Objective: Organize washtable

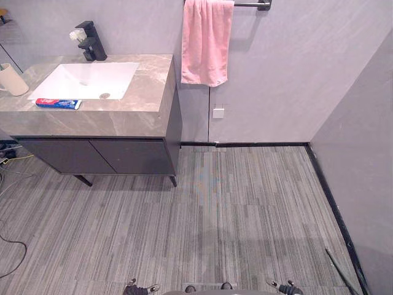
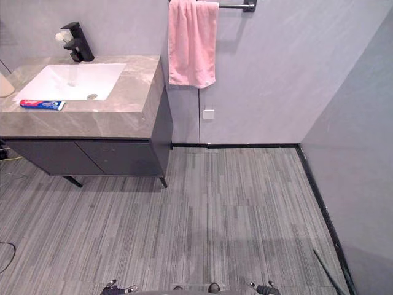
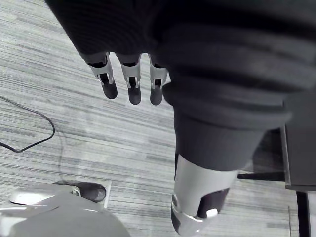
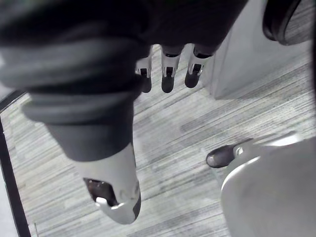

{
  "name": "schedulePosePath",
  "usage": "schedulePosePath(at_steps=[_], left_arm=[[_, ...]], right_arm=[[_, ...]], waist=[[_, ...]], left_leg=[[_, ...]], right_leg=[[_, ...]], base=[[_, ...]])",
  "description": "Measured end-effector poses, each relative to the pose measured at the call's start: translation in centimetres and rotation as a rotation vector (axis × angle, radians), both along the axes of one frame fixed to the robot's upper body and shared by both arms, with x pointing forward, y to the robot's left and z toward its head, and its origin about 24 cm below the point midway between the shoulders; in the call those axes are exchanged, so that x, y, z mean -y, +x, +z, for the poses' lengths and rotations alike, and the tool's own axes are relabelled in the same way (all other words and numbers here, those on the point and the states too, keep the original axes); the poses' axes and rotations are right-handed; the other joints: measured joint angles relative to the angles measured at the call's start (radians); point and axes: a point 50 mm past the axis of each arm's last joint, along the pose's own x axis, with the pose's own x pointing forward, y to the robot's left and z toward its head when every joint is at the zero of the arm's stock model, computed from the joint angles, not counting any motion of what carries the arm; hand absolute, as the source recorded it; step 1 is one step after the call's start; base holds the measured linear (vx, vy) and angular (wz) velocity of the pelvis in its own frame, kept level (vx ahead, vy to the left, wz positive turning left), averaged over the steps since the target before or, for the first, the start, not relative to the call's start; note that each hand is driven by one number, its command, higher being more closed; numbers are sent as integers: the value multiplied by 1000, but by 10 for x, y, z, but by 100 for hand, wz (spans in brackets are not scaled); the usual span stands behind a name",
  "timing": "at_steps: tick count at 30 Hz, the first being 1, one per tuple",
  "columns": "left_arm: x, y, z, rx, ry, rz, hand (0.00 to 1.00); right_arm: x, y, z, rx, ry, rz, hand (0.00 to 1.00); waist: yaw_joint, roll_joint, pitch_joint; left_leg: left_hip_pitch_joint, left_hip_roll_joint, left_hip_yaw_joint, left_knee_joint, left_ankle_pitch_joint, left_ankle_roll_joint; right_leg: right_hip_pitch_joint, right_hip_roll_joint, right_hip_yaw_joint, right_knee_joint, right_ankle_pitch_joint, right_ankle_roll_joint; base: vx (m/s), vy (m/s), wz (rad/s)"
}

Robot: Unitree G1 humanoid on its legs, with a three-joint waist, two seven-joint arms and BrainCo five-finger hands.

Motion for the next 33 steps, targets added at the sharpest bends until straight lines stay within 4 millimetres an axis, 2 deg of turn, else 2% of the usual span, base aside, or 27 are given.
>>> schedulePosePath(at_steps=[2, 4, 15, 25, 31, 33], left_arm=[[0, 1, 0, 4, -1, -1, 0], [0, 1, 0, 4, -1, -5, 0], [-1, 5, 1, 11, 4, -10, 0], [-1, 7, 1, 10, 5, -24, 0], [-2, 10, 2, 15, -4, -49, 0], [-3, 12, 2, 19, -1, -57, 0]], right_arm=[[-1, 2, 0, 4, 3, 1, 0], [-1, 5, 1, 10, 4, 3, 0], [-2, 6, 1, 12, 5, 5, 0], [-1, 6, 1, 12, 7, -10, 0], [-2, 6, 1, 15, 10, -18, 0], [-2, 8, 2, 25, 10, -21, 0]], waist=[[1, 1, 3], [1, 2, 7], [2, -6, 26], [2, -7, 29], [1, -14, 32], [1, -15, 32]], left_leg=[[0, 2, 0, -4, 0, 0], [3, 5, 1, -28, 11, 16], [13, 16, 29, -52, 11, 16], [18, 28, 51, -65, 10, 17], [7, 29, 102, -49, -16, 36], [-15, 33, 130, -4, -57, 43]], right_leg=[[1, 2, -3, -13, 7, 1], [5, 7, -4, -27, 17, -2], [20, 20, 20, -78, 48, -10], [12, 34, 36, -79, 47, -10], [-10, 37, 89, -79, 45, -7], [-43, 37, 119, -47, 17, 5]], base=[[-37, -5, 4], [0, 0, 0], [-30, 3, -7], [-2, -4, -6], [-10, 13, -27], [21, 22, -43]])
